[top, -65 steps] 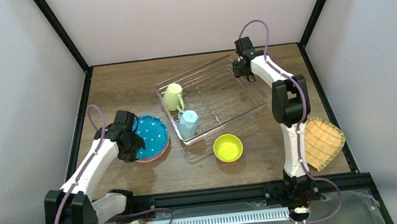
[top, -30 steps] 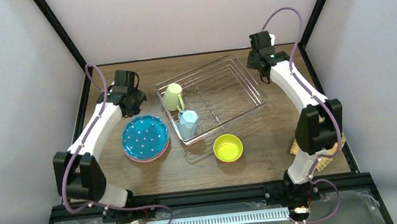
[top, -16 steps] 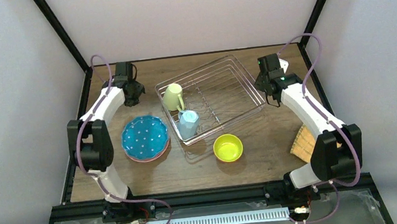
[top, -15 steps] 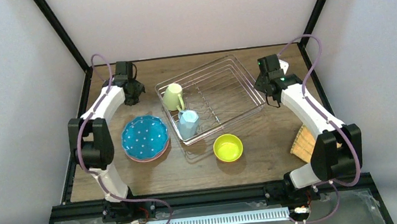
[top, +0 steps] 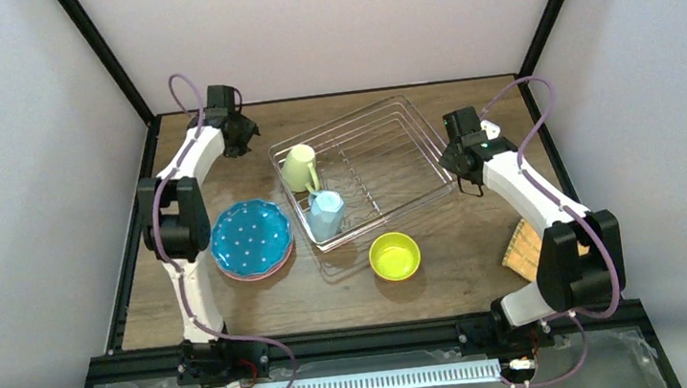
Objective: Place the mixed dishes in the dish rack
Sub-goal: Adjust the dish rack at the center of the board.
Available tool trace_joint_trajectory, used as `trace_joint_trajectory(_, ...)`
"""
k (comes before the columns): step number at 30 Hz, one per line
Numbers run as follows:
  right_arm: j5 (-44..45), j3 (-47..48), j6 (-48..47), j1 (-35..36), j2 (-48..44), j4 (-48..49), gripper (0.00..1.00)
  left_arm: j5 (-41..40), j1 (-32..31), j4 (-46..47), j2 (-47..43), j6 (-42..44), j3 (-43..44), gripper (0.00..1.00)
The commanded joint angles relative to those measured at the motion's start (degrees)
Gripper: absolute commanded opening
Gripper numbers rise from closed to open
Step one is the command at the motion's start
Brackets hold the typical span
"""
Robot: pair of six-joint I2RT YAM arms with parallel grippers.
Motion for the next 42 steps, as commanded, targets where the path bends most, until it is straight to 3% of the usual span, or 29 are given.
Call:
trace_joint_trajectory(1, 2.5, 0.5, 1.0, 0.3, 0.2, -0.5, 0.24, 3.3, 0.4, 0.4, 4.4, 0.4, 4.3, 1.0)
trace_joint_trajectory(11, 5.9, 0.8, -0.9, 0.8, -3.8, -2.1, 0.22, 4.9, 0.3, 1.4, 7.8, 0.7, 5.8, 1.0)
trace_joint_trajectory(25, 4.5, -6.4, 7.4, 1.2, -7.7, -5.7, 0.23, 7.6, 0.1, 3.6, 8.1, 2.7, 5.8, 1.0)
trace_joint_trajectory(42, 0.6, -5.1, 5.5, 1.4, 2.1, 1.5, 0.23, 9.7, -1.7, 3.6, 8.0, 7.6, 7.1, 1.0)
